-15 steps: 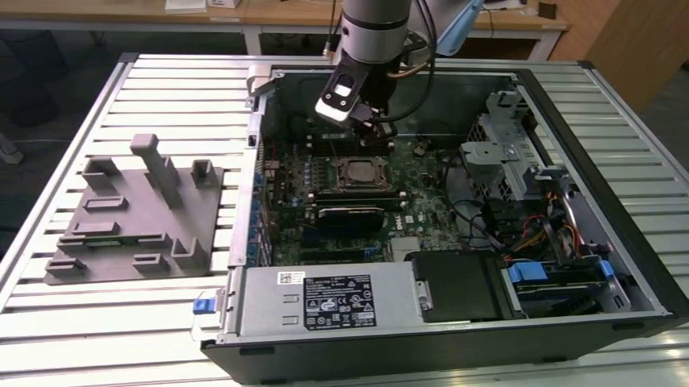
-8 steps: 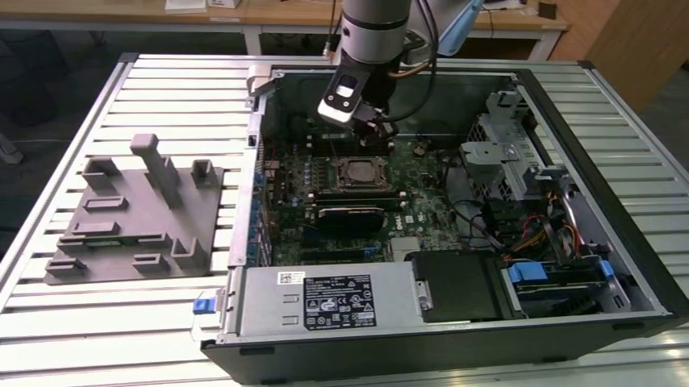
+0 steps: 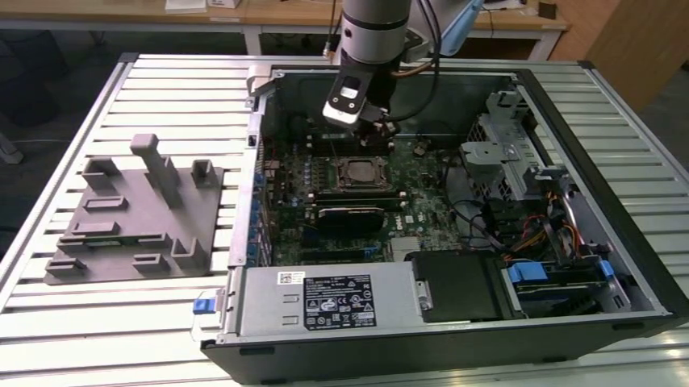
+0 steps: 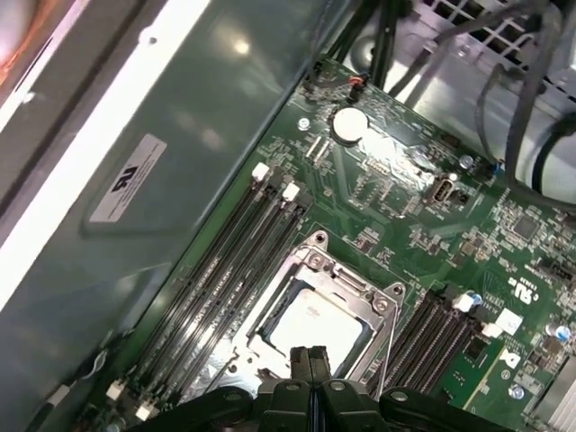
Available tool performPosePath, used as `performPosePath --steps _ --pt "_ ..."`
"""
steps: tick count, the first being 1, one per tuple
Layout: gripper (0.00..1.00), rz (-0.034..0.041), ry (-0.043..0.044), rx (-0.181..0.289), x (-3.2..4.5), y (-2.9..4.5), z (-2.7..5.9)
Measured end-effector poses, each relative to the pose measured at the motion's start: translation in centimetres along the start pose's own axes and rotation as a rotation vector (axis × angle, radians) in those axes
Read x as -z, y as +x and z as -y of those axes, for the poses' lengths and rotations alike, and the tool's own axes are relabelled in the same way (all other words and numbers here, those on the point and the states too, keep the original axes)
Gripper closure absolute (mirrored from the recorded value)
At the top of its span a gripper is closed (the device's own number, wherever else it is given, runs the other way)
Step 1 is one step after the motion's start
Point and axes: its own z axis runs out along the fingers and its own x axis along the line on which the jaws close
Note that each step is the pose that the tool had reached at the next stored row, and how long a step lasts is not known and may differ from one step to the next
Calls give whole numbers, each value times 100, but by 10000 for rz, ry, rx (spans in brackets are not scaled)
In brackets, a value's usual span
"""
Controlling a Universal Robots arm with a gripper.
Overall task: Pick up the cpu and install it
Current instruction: 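Install the first cpu locking lever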
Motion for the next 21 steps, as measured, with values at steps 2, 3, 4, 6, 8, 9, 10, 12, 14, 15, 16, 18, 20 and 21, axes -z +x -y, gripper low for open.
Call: performPosePath --steps 2,3,4,6,8,9,10,12,14,15,16,18,20,21 --pt "89 -6 3 209 0 0 0" --pt "89 -9 5 314 0 0 0" --pt "89 -12 7 419 0 0 0" --pt "89 -18 10 631 0 0 0" --pt "89 -24 14 828 0 0 0" --pt "89 -27 16 928 0 0 0" --pt "89 -30 17 1029 0 0 0" --pt "89 -36 21 1238 0 0 0" --pt "89 -43 26 1502 0 0 0" --pt "89 -48 28 1656 0 0 0" --pt "89 -53 31 1818 0 0 1" --pt "89 -63 37 2170 0 0 1" --pt "89 -73 44 2530 0 -1 1" --pt "89 -79 46 2714 0 0 1"
